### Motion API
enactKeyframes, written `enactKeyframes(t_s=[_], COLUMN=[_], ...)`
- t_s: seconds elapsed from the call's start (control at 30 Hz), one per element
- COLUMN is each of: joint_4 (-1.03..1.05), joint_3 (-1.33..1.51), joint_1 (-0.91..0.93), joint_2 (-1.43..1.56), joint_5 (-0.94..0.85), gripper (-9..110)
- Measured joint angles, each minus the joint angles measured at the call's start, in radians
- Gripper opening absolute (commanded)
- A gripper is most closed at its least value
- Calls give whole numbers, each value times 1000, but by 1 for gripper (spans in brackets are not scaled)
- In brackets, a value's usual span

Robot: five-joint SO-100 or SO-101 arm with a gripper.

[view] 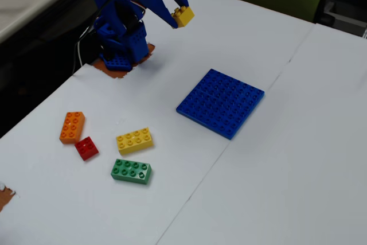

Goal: Pick up the 2x2 yellow block and go up the 8x8 blue block.

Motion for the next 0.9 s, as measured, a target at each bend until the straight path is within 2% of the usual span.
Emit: enactKeyframes(t_s=[0.33,0.6,0.9], joint_4=[9,8,5], joint_3=[-385,-426,-580], joint_1=[37,104,86], joint_2=[-422,-696,-911], joint_5=[18,-48,-83], gripper=[0,0,0])
